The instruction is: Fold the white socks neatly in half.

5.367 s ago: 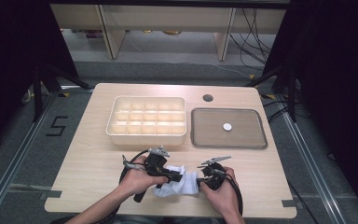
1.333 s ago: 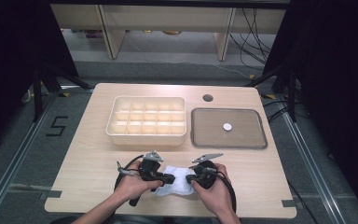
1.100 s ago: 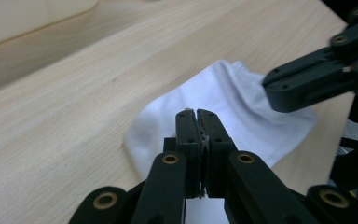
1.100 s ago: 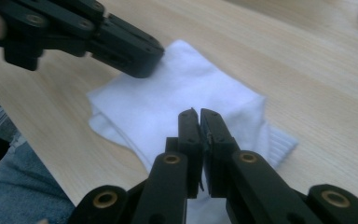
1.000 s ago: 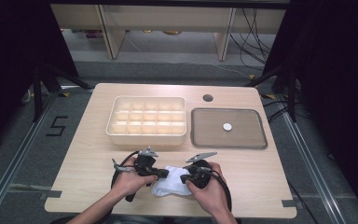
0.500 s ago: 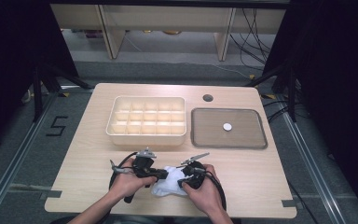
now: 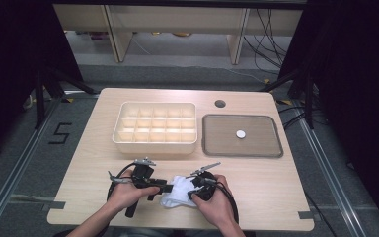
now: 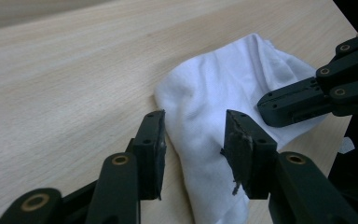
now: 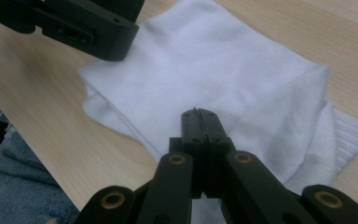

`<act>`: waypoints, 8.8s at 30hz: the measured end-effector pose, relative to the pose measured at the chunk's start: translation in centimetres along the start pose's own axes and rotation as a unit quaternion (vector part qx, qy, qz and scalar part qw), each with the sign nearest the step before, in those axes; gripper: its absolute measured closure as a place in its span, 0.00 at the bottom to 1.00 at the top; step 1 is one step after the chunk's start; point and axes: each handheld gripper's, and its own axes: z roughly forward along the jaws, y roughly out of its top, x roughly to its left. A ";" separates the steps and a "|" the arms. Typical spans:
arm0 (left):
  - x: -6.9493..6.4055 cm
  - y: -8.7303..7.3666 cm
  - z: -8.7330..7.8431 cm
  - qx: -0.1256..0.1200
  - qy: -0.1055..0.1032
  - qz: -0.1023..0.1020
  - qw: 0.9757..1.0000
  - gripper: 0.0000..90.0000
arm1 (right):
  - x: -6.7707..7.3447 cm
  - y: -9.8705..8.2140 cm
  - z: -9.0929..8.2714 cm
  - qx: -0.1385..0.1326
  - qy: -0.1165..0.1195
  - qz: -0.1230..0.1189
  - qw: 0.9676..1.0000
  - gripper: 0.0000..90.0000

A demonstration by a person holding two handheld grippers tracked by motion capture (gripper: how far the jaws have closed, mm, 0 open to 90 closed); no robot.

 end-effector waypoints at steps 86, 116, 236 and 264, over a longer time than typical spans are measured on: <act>-3.5 2.6 0.1 0.002 -0.065 0.030 0.997 0.93 | -4.1 -1.5 -1.8 -0.017 -0.058 0.061 0.996 0.99; -3.4 2.8 0.1 -0.007 -0.064 0.037 0.997 0.93 | -3.1 -1.1 -1.5 -0.021 -0.045 0.060 0.997 1.00; -4.8 2.5 2.4 0.015 -0.023 0.084 0.996 0.92 | -3.5 2.8 -2.3 -0.104 0.053 0.099 0.988 0.70; -6.8 1.3 0.1 -0.005 -0.040 0.106 0.994 0.85 | -4.0 2.7 -0.9 -0.067 0.080 0.144 0.984 0.95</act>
